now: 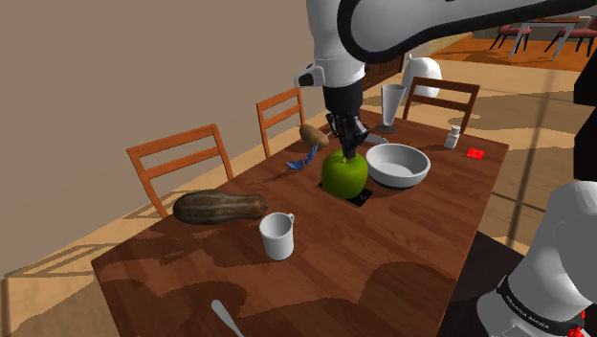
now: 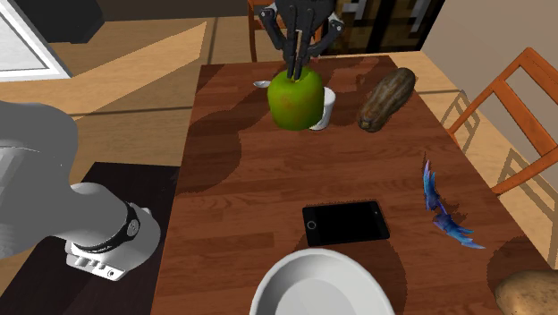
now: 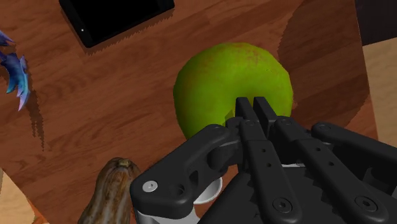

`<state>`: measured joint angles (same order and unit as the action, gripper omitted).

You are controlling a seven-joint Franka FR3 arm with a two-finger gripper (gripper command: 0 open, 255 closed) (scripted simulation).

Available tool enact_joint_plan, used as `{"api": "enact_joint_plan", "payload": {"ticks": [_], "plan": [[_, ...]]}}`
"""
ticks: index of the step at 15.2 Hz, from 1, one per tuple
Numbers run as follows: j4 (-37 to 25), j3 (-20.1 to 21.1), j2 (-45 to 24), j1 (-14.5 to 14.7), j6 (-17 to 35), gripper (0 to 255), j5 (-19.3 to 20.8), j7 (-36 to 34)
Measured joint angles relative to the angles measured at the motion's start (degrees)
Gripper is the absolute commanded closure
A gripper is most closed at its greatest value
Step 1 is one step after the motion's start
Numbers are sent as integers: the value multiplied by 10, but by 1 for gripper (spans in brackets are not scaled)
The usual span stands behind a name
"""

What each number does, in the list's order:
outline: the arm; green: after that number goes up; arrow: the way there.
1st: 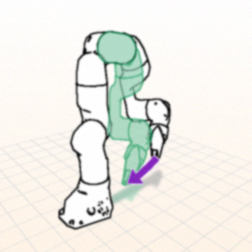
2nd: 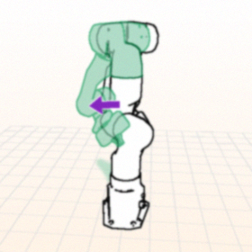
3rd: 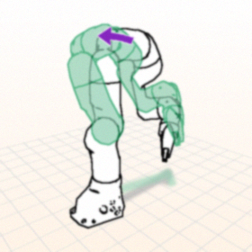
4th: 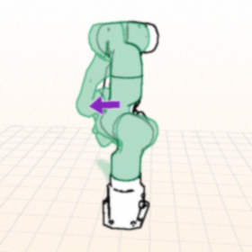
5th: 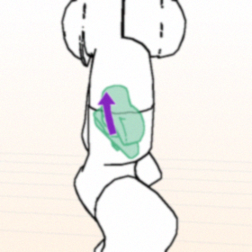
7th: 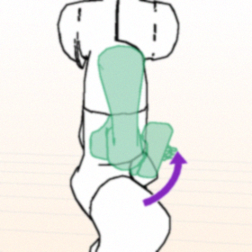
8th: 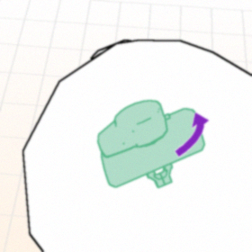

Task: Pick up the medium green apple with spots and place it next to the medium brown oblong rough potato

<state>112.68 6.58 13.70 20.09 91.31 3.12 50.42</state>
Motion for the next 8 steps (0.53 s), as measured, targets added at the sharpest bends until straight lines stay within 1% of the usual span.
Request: {"api": "enact_joint_plan", "payload": {"ticks": [2, 5, 8], "plan": [[-16, -3, -6, -2, -10, 255, 2, 5], [-26, -25, -15, -18, -8, 255, 12, 40], [-62, -46, -47, -34, -9, 255, 22, 77]]}}
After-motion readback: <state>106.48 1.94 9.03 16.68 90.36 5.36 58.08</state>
